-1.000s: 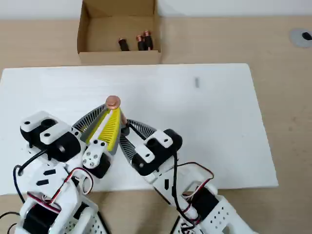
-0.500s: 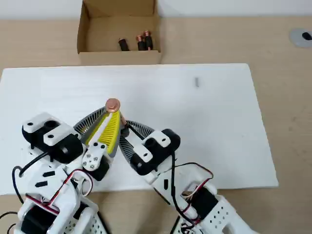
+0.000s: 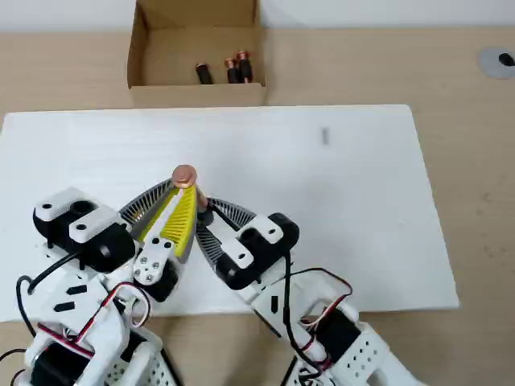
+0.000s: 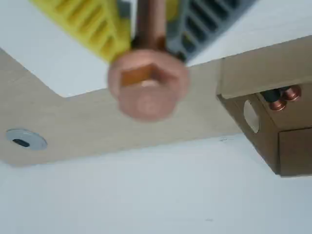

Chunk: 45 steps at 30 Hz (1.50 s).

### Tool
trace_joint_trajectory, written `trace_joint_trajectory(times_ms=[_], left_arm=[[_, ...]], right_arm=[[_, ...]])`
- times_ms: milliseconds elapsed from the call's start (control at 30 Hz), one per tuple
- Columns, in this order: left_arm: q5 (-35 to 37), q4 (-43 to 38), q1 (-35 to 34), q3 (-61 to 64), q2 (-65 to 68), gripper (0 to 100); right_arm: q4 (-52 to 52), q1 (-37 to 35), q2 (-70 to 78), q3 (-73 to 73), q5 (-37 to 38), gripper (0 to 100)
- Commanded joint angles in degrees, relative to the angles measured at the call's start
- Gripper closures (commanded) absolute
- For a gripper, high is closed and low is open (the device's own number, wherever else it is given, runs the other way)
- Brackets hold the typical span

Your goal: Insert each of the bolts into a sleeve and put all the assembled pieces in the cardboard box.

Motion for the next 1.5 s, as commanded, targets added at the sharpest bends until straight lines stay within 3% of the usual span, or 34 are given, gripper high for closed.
trace_joint_trajectory(times_ms=[0, 433, 633, 1067, 1467], left_arm=[[-1.67, 0.18, 0.18, -2.02, 0.04, 99], [-1.41, 0.26, 0.18, -2.2, 0.04, 99], [-1.32, 2.99, 0.09, -2.2, 0.04, 88], [1.49, 3.96, 0.0, -3.87, 0.04, 85], [6.77, 5.89, -5.54, -8.35, 0.48, 82]], right_arm=[[-0.35, 1.19, -9.36, -0.22, -0.18, 98.9], [-0.35, 1.19, -9.36, -0.22, -0.18, 98.9], [-0.35, 1.19, -9.36, -0.22, -0.18, 98.9], [-0.35, 1.19, -9.36, -0.31, -0.18, 98.9], [-0.35, 1.36, -9.36, -0.31, -0.09, 98.9]])
